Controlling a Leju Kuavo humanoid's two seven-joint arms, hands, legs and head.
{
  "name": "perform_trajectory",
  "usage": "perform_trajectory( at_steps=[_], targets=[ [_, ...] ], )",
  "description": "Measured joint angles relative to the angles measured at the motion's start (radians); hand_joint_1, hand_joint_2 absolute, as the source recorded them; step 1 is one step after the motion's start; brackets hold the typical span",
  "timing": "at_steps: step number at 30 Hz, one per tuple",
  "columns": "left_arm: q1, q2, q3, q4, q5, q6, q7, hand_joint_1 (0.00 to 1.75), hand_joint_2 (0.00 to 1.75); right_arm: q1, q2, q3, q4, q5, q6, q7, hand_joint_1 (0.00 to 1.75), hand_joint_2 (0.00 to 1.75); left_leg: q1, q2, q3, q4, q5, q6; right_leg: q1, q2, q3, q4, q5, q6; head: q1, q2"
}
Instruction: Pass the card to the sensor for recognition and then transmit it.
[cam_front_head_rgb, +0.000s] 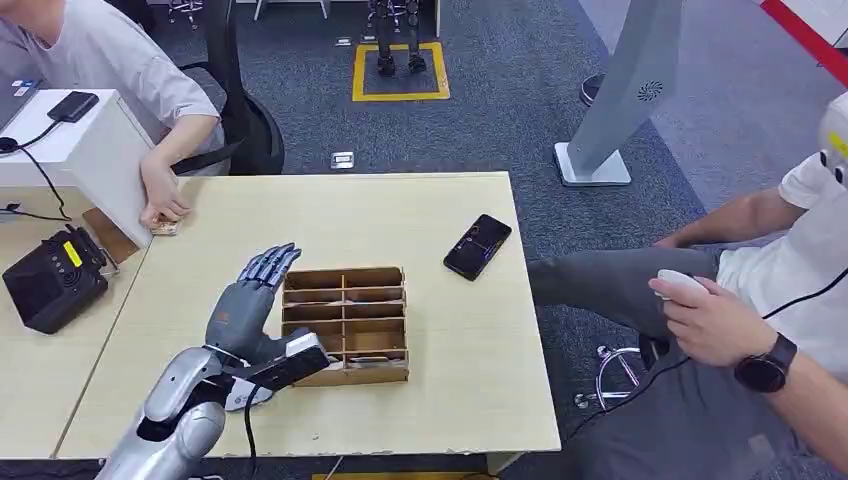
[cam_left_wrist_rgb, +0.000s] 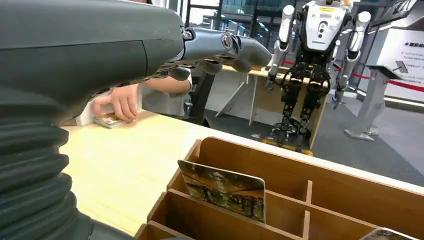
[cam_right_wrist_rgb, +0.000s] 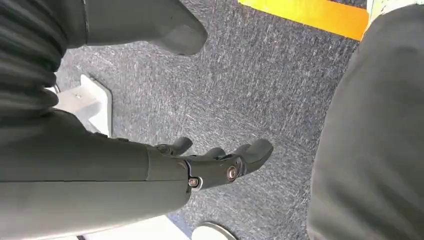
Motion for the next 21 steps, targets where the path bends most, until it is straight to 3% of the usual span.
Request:
perform_trajectory(
  at_steps=[12,13,14,21],
  targets=[
    [0.000,-0.001,0.000,0.000,0.004,0.000,0.000,0.02,1.75,0.000,0.001,0.000,0.000,0.005,0.000,-0.002,0.00,1.75,0.000,0.000,0.000,0.000,0.000,0.000,0.000,0.000,0.000,0.000,0.000,0.000,0.000,0.000],
    [0.000,-0.001,0.000,0.000,0.004,0.000,0.000,1.52,1.75,0.000,0.001,0.000,0.000,0.006,0.000,-0.002,0.00,1.75,0.000,0.000,0.000,0.000,0.000,0.000,0.000,0.000,0.000,0.000,0.000,0.000,0.000,0.000],
    [0.000,-0.002,0.000,0.000,0.005,0.000,0.000,1.75,1.75,0.000,0.001,-0.001,-0.001,0.007,0.000,-0.002,0.00,1.75,0.000,0.000,0.000,0.000,0.000,0.000,0.000,0.000,0.000,0.000,0.000,0.000,0.000,0.000],
    [0.000,-0.001,0.000,0.000,0.011,-0.002,-0.001,1.75,1.75,0.000,0.001,-0.003,-0.001,0.008,0.000,-0.002,0.00,1.75,0.000,0.000,0.000,0.000,0.000,0.000,0.000,0.000,0.000,0.000,0.000,0.000,0.000,0.000]
  ],
)
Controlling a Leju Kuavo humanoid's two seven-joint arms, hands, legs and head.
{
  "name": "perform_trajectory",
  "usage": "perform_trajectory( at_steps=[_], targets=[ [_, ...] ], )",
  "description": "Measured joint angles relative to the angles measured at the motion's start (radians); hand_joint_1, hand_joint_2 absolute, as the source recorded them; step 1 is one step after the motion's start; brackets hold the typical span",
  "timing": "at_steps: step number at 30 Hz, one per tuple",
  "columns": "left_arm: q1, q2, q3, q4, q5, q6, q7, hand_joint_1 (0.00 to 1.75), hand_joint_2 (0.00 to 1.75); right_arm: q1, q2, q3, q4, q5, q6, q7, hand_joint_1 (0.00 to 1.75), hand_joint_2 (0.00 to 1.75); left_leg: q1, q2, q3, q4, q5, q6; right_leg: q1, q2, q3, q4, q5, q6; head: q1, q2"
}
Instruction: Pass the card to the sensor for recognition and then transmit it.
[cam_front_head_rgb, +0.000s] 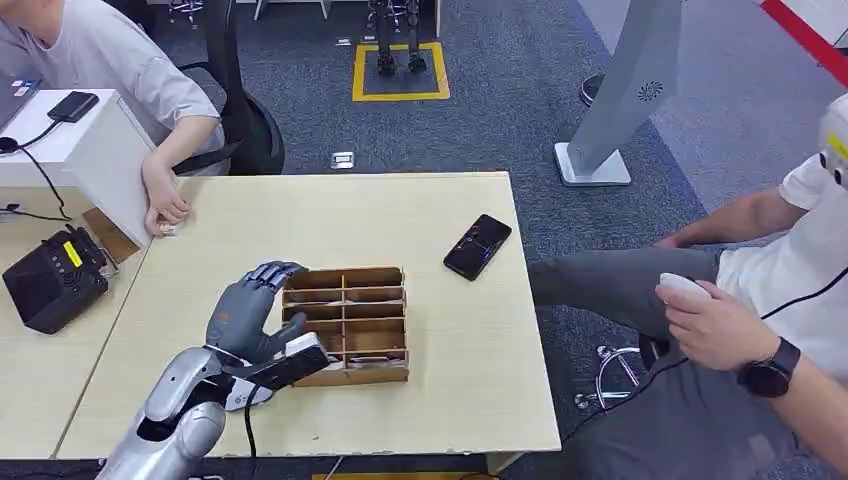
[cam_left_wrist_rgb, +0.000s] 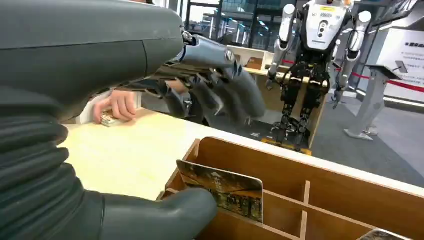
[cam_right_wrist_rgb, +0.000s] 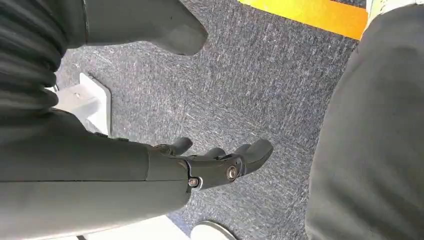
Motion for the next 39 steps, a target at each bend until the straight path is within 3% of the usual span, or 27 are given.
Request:
perform_trajectory(
  at_steps=[1,3,4,5,19,20,21,22,39],
  targets=[
    [0.000,0.000,0.000,0.000,0.000,0.000,0.000,1.75,1.75,0.000,0.000,-0.001,0.000,0.000,0.000,0.000,0.00,1.75,0.000,0.000,0.000,0.000,0.000,0.000,0.000,0.000,0.000,0.000,0.000,0.000,0.000,0.000],
    [0.000,0.000,0.000,0.000,0.001,0.000,0.000,1.54,1.75,0.000,0.000,-0.003,0.000,0.000,0.000,0.000,0.00,1.75,0.000,0.000,0.000,0.000,0.000,0.000,0.000,0.000,0.000,0.000,0.000,0.000,0.000,0.000],
    [0.000,0.000,0.000,0.000,0.003,0.000,0.000,1.55,1.75,0.000,0.000,-0.004,0.000,0.000,0.000,0.000,0.00,1.75,0.000,0.000,0.000,0.000,0.000,0.000,0.000,0.000,0.000,0.000,0.000,0.000,0.000,0.000],
    [0.000,0.000,0.000,0.000,0.008,-0.001,-0.001,1.75,1.75,0.000,0.000,-0.005,0.000,0.000,0.000,0.000,0.00,1.75,0.000,0.000,0.000,0.000,0.000,0.000,0.000,0.000,0.000,0.000,0.000,0.000,0.000,0.000],
    [0.000,0.000,0.000,0.000,0.019,-0.003,-0.003,1.69,1.75,0.000,0.000,-0.012,0.000,0.003,0.000,0.000,0.00,1.75,0.000,0.000,0.000,0.000,0.000,0.000,0.000,0.000,0.000,0.000,0.000,0.000,0.000,0.000],
    [0.000,0.000,0.000,0.000,0.019,-0.003,-0.003,1.54,1.75,0.000,0.000,-0.012,0.000,0.003,0.000,0.000,0.00,1.75,0.000,0.000,0.000,0.000,0.000,0.000,0.000,0.000,0.000,0.000,0.000,0.000,0.000,0.000],
    [0.000,0.000,0.000,0.000,0.019,-0.003,-0.003,0.19,1.75,0.000,0.000,-0.013,0.000,0.003,0.000,0.000,0.00,1.75,0.000,0.000,0.000,0.000,0.000,0.000,0.000,0.000,0.000,0.000,0.000,0.000,0.000,0.000],
    [0.000,0.000,0.000,0.000,0.019,-0.003,-0.003,0.00,1.75,0.000,0.000,-0.013,0.000,0.003,0.000,0.000,0.00,1.75,0.000,0.000,0.000,0.000,0.000,0.000,0.000,0.000,0.000,0.000,0.000,0.000,0.000,0.000],
    [0.000,0.000,0.001,0.000,0.032,-0.002,-0.010,0.00,1.75,0.000,0.000,-0.016,0.000,0.013,-0.003,0.000,0.00,1.75,0.000,0.000,0.000,0.000,0.000,0.000,0.000,0.000,0.000,0.000,0.000,0.000,0.000,0.000]
  ],
)
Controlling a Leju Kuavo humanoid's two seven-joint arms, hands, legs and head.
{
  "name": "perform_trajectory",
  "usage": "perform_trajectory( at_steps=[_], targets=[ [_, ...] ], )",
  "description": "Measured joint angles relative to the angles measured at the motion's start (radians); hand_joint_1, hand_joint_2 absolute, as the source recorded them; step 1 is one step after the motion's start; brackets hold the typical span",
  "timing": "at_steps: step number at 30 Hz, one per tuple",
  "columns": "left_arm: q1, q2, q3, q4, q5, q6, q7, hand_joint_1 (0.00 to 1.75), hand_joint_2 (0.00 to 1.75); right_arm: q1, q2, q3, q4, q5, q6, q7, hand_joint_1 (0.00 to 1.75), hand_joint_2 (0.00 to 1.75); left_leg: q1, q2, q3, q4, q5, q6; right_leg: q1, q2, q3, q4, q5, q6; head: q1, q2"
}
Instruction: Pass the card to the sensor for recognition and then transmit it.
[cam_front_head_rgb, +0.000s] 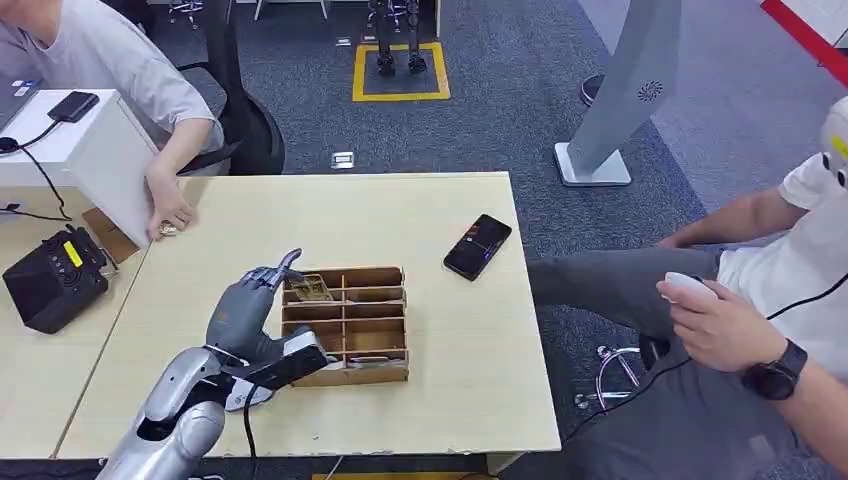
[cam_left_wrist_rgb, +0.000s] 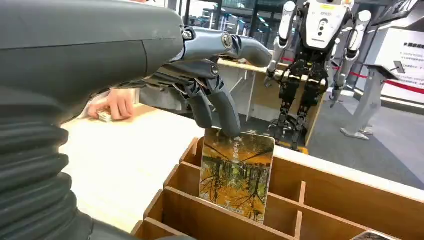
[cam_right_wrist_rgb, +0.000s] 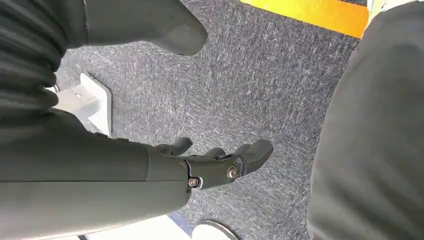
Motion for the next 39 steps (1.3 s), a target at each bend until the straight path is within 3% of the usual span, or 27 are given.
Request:
perform_trajectory(
  at_steps=[29,39],
  targets=[
    [0.000,0.002,0.000,-0.019,0.025,0.000,-0.022,0.00,1.75,0.000,0.001,-0.016,0.000,0.019,-0.001,0.000,0.00,1.75,0.000,0.000,0.000,0.000,0.000,0.000,0.000,0.000,0.000,0.000,0.000,0.000,0.000,0.000],
    [0.007,0.029,0.022,-0.102,0.058,0.006,-0.044,0.00,1.75,0.000,0.001,-0.029,0.000,0.019,-0.003,0.000,0.00,1.75,0.000,0.000,0.000,0.000,0.000,0.000,0.000,0.000,0.000,0.000,0.000,0.000,0.000,0.000]
  ],
)
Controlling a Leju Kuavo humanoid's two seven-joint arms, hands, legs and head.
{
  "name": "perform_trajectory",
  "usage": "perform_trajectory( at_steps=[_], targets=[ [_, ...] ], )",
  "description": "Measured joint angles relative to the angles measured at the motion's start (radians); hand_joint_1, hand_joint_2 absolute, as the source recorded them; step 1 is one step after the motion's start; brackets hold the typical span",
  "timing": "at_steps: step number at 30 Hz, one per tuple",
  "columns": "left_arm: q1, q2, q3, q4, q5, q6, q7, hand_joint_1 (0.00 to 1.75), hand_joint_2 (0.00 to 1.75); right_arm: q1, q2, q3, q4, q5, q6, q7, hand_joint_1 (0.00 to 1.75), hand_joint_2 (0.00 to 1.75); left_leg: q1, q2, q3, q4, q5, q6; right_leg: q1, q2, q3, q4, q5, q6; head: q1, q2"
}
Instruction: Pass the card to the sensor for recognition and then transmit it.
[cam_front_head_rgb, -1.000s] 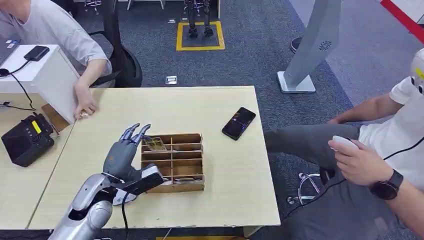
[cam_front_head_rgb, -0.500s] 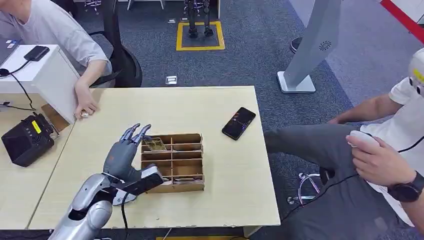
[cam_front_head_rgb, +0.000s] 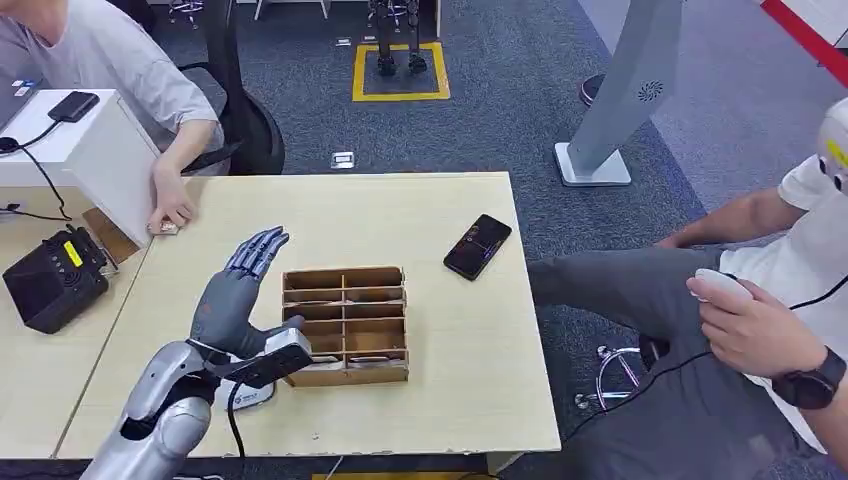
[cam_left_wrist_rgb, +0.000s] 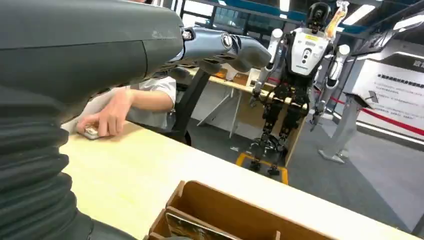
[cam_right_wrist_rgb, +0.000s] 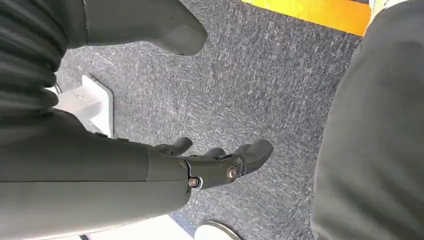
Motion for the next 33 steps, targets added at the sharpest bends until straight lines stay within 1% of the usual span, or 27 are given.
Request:
perform_trajectory(
  at_steps=[12,16,24,30,33],
  targets=[
    [0.028,0.013,0.008,-0.020,-0.002,-0.002,-0.001,0.00,1.75,0.000,0.003,-0.003,0.000,0.003,-0.001,0.001,0.00,1.75,0.000,0.000,0.000,0.000,0.000,0.000,0.000,0.000,0.000,0.000,0.000,0.000,0.000,0.000],
    [0.029,0.014,0.008,-0.019,-0.019,-0.024,0.001,0.00,1.75,0.000,0.003,-0.009,0.000,0.013,0.000,0.001,0.00,1.75,0.000,0.000,0.000,0.000,0.000,0.000,0.000,0.000,0.000,0.000,0.000,0.000,0.000,0.000],
    [0.029,0.014,0.007,0.001,-0.049,-0.035,0.004,0.00,1.75,-0.001,0.007,-0.016,0.000,0.023,0.000,0.001,0.00,1.75,0.000,0.000,0.000,0.000,0.000,0.000,0.000,0.000,0.000,0.000,0.000,0.000,0.000,0.000],
    [0.028,0.003,0.001,0.024,-0.071,-0.036,0.010,0.00,1.75,-0.001,0.007,-0.018,0.000,0.031,0.002,0.000,0.00,1.75,0.000,0.000,0.000,0.000,0.000,0.000,0.000,0.000,-0.001,0.000,0.000,0.000,0.000,0.000],
    [0.023,-0.013,-0.010,0.034,-0.117,-0.012,0.006,0.00,1.75,-0.002,0.007,-0.018,0.000,0.041,0.007,-0.001,0.00,1.75,0.000,0.000,0.000,0.000,0.000,0.000,0.000,0.000,-0.001,0.000,0.000,0.000,0.000,0.000]
  ],
)
